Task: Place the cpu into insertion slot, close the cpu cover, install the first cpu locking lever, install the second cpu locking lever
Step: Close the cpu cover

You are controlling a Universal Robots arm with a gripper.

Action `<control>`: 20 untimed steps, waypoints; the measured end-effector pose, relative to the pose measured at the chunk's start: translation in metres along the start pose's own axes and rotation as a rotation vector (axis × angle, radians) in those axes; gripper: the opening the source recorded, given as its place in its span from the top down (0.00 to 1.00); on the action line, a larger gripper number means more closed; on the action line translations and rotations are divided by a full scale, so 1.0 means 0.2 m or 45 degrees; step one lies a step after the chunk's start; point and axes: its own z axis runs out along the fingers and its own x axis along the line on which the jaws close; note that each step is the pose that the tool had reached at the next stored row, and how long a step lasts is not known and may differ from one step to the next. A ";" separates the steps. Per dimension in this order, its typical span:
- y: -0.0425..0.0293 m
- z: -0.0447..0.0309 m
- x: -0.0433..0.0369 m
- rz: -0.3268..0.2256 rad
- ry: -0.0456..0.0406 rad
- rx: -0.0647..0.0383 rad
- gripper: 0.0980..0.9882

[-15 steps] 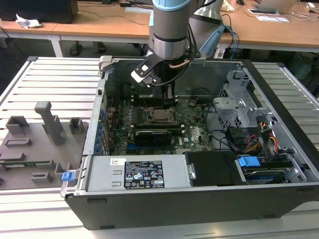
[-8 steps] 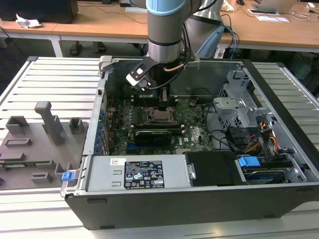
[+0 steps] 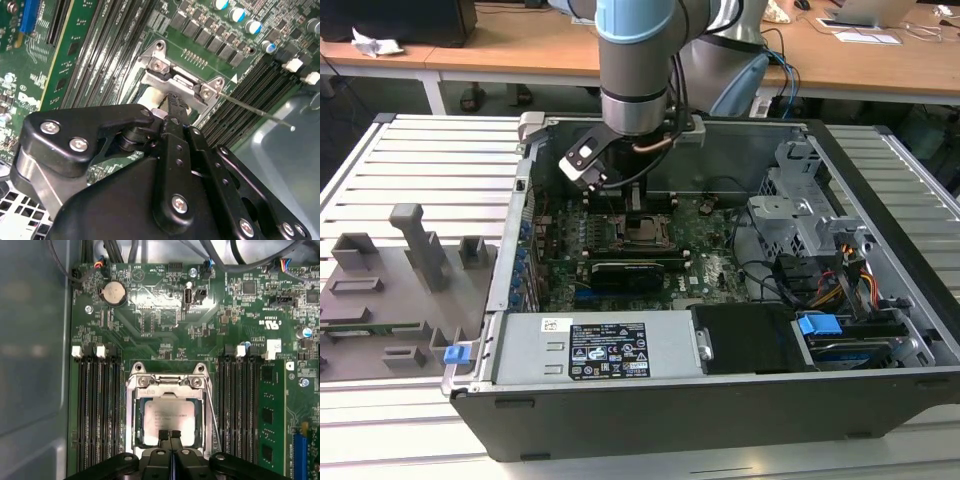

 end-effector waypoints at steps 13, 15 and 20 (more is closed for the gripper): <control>-0.011 0.022 0.000 -0.001 0.000 0.002 0.99; -0.010 0.018 0.000 -0.001 0.001 0.001 0.99; 0.019 0.019 -0.001 -0.001 0.000 0.003 0.99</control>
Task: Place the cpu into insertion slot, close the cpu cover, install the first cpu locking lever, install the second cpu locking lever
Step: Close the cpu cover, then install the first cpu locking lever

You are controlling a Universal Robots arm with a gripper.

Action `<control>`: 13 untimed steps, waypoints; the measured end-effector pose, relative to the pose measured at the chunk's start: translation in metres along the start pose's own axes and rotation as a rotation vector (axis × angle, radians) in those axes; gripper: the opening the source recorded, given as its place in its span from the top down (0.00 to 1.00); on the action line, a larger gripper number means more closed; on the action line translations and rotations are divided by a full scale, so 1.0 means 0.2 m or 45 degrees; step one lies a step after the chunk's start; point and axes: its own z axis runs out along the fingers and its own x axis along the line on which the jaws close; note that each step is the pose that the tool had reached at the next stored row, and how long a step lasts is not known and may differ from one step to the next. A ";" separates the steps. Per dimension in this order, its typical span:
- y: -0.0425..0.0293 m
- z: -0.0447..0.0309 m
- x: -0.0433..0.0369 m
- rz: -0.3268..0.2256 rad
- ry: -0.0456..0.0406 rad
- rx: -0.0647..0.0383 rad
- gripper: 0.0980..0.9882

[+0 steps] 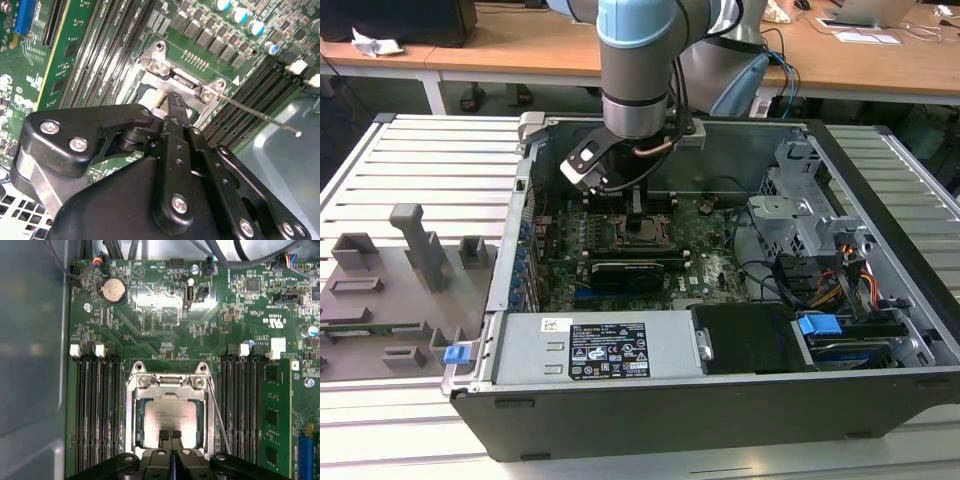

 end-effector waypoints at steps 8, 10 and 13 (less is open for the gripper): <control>0.044 0.003 0.000 0.000 0.000 0.000 0.99; 0.044 0.003 0.000 0.000 0.000 0.000 0.99; 0.045 0.003 0.000 0.000 0.000 0.000 0.99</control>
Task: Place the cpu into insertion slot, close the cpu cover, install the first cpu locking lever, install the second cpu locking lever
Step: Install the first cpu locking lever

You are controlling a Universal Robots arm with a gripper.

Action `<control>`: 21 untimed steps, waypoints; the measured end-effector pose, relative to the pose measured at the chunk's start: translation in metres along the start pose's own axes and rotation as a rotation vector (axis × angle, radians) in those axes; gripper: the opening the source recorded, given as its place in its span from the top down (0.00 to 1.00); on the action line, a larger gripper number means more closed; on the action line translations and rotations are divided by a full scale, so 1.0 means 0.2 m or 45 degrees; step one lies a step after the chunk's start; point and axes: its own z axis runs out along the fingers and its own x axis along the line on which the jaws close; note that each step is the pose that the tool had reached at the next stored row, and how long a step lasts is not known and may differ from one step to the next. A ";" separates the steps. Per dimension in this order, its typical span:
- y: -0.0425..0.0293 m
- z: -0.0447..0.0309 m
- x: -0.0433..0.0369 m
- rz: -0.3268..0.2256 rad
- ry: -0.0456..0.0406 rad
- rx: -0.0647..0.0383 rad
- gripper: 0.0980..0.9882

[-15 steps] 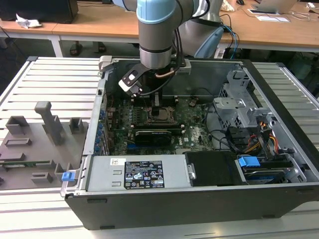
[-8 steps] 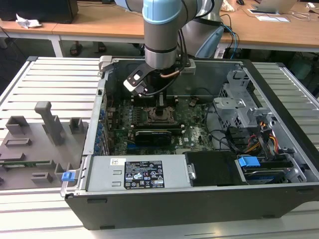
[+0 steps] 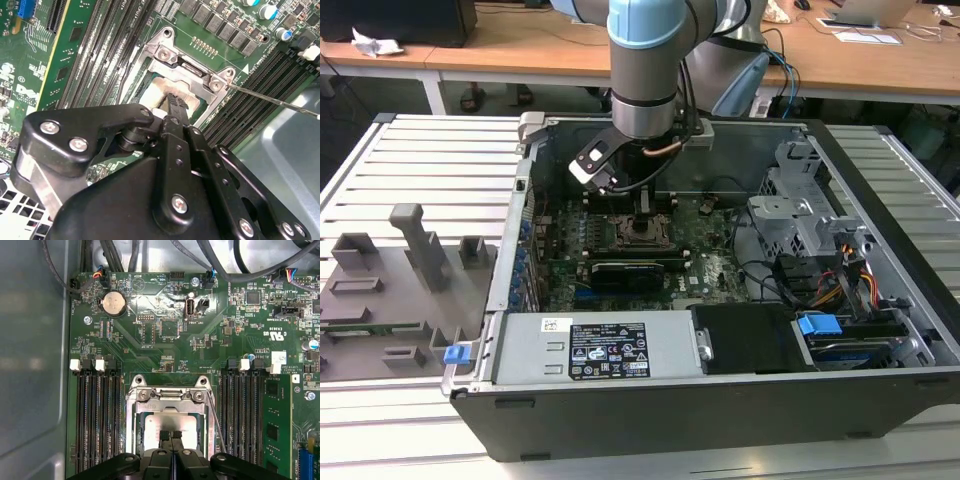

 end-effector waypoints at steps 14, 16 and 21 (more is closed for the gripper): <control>0.010 -0.089 -0.001 0.005 0.000 -0.012 0.99; 0.013 -0.134 -0.001 0.005 -0.002 -0.012 0.99; 0.017 -0.214 0.000 0.005 -0.003 -0.012 0.99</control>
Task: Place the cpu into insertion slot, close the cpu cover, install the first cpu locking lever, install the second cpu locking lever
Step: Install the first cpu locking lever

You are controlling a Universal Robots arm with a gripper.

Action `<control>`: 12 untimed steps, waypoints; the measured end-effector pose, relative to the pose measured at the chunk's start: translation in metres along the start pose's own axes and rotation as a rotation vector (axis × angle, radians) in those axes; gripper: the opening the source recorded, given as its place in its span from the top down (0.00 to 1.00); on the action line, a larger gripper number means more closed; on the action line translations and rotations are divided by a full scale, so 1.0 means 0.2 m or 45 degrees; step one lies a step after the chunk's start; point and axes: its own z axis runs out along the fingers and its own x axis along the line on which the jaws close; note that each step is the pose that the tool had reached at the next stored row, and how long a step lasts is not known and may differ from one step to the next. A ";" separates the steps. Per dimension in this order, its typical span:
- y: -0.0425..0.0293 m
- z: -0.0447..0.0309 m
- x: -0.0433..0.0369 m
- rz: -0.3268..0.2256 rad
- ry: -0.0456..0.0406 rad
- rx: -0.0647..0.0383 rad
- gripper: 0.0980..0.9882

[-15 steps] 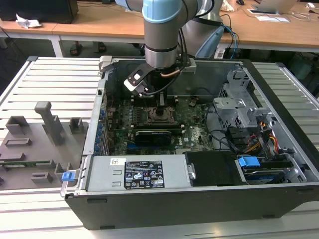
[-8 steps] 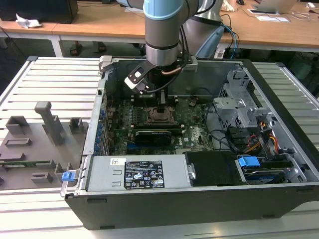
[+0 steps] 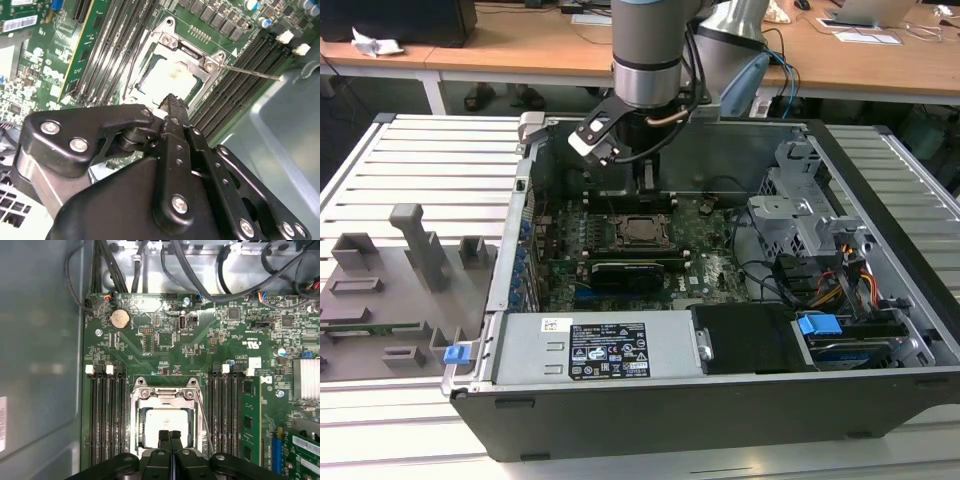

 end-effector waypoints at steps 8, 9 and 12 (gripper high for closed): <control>0.007 -0.106 0.001 0.000 0.000 0.000 0.99; 0.007 -0.107 0.001 0.000 0.000 0.000 0.99; 0.007 -0.110 0.001 0.003 -0.001 0.000 0.99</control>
